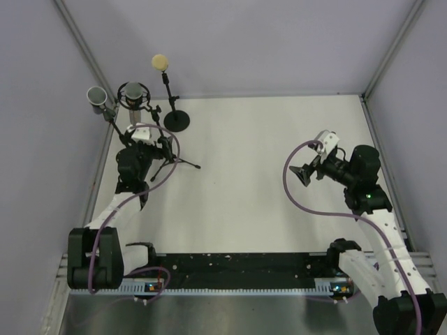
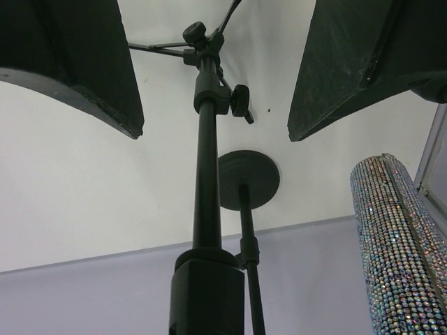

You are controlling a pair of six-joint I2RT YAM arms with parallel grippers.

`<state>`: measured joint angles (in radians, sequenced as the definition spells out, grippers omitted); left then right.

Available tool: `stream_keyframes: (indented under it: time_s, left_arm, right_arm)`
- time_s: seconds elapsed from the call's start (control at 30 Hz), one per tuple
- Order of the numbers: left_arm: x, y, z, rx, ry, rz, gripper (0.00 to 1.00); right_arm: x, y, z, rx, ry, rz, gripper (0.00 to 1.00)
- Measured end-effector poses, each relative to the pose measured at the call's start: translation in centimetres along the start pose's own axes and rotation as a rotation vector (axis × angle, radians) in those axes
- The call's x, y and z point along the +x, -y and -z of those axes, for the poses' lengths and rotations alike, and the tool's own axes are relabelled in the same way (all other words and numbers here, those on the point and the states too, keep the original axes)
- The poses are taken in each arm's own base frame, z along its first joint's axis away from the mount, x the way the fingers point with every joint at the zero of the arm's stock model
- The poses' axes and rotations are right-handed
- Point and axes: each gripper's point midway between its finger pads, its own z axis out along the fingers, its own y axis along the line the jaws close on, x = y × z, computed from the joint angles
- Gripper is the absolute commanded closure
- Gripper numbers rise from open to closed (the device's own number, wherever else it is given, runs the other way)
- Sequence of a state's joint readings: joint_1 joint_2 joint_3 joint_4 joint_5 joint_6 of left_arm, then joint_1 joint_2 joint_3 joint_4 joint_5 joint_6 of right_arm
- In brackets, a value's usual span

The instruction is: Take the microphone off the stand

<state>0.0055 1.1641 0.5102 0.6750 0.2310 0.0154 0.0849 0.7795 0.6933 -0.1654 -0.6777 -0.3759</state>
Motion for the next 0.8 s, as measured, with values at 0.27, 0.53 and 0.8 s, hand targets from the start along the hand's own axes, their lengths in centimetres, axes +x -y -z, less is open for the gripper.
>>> stream_keyframes:
  time_s: [0.27, 0.53, 0.8]
  left_arm:
    - [-0.1, -0.3, -1.2, -0.017, 0.042, 0.029, 0.24]
    - [-0.7, 0.9, -2.0, 0.02, 0.076, 0.048, 0.37]
    - [-0.5, 0.7, -2.4, 0.017, 0.088, 0.052, 0.57]
  right_arm:
    - [0.3, 0.1, -0.2, -0.004, -0.008, 0.013, 0.01]
    - [1.1, -0.1, -0.4, -0.01, -0.024, 0.011, 0.01]
    - [1.1, -0.1, -0.5, -0.013, -0.026, 0.022, 0.01]
